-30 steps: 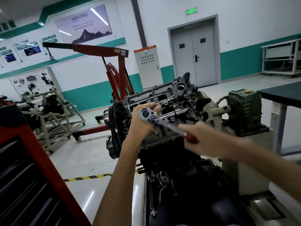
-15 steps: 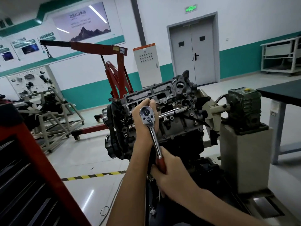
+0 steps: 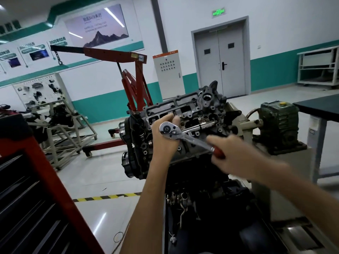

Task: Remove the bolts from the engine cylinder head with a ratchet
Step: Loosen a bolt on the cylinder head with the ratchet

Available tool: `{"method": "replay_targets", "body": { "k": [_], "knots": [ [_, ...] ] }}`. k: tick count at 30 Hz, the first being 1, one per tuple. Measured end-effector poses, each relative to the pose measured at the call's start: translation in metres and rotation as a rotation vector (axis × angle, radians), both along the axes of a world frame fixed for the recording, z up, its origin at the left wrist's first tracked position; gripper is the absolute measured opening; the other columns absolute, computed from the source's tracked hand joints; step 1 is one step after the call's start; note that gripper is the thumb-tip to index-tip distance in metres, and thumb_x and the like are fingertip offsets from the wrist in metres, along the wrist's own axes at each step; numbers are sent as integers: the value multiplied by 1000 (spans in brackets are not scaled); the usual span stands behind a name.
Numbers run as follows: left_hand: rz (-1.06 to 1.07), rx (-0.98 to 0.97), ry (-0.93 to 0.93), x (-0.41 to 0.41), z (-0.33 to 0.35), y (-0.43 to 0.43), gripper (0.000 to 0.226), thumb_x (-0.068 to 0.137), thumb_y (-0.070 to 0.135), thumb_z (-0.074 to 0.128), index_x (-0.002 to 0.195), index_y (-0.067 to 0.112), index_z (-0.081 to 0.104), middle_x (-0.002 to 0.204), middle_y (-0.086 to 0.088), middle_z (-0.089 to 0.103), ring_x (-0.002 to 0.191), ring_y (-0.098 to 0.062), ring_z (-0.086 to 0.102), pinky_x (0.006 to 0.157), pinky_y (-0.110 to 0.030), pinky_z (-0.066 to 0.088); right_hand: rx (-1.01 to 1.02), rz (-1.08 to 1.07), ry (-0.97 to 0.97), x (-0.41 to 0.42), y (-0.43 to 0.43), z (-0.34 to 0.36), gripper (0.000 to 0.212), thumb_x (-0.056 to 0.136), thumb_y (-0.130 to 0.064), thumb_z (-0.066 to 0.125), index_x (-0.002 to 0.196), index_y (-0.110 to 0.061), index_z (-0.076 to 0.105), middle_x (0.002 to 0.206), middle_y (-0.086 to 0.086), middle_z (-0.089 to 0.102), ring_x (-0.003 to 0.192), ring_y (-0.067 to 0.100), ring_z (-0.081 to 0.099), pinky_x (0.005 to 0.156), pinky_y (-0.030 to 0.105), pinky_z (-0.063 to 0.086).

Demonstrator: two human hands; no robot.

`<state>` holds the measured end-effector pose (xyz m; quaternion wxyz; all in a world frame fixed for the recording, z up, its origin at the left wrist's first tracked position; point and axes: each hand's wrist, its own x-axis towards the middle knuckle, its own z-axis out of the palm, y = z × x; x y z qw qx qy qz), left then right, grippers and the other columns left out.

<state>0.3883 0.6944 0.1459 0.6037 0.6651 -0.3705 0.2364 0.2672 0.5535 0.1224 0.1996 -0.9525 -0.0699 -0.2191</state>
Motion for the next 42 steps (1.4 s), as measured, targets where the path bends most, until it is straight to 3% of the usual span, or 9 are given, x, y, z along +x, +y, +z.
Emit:
{"method": "replay_targets", "body": {
  "k": [4,6,12,17,19,27,33,37,42],
  "knots": [
    [56,-91,17,-8,4,-7,33,94,0,53,61,-1,51,51,7,37,43,-1,35,46,-13,28,636,182,-29,-8,82,-52,32,82,-9,57,69,-35,44,50,-6,44,35,5,42,38,17,35],
    [23,-67,-3,-11,4,-7,34,95,2,53,62,-6,50,52,5,36,45,-1,32,47,-15,27,733,209,-34,-5,101,-59,33,84,-8,55,70,-35,42,50,-4,44,33,6,42,37,18,37],
    [-87,168,15,-2,12,14,30,92,3,60,64,13,54,58,-1,48,49,0,46,53,-8,36,186,190,102,-6,13,-5,32,81,-3,57,75,-32,46,63,-2,54,43,4,50,42,14,39],
    [-96,283,-67,-1,11,4,39,91,3,60,55,-3,47,52,2,41,54,-9,37,54,-27,29,-410,-62,-80,7,-43,53,9,83,-12,55,89,-18,51,54,-8,50,45,-1,49,41,15,38],
    [-48,157,-63,-3,5,-1,45,94,0,55,53,9,39,49,7,33,47,-3,30,51,-22,26,-295,-54,-33,4,-34,33,11,84,-8,53,86,-17,48,58,-7,51,45,1,51,40,16,42],
    [53,-7,-43,-11,4,-16,37,94,-1,52,60,-13,46,57,-7,35,48,-3,30,48,-14,25,769,188,-30,-9,93,-65,22,83,-6,56,74,-15,39,50,3,41,35,12,39,37,24,36],
    [-59,104,-42,-4,5,5,46,93,-1,56,55,20,41,51,15,37,45,1,39,48,-10,30,120,148,69,-5,6,-9,17,82,-9,55,84,-24,49,66,1,53,49,13,53,46,18,41],
    [-83,203,13,-2,12,8,40,90,0,61,59,21,47,53,16,45,48,1,41,53,-9,34,-388,59,-44,9,-39,54,9,83,-9,54,87,-18,53,54,-8,51,42,-1,50,39,16,43],
    [-40,146,-30,-3,10,-1,52,89,-8,53,50,18,29,44,11,28,46,-4,24,51,-25,22,-181,13,4,4,-23,20,18,84,-6,54,83,-23,47,60,-6,54,45,1,54,43,14,46]
  ]
}}
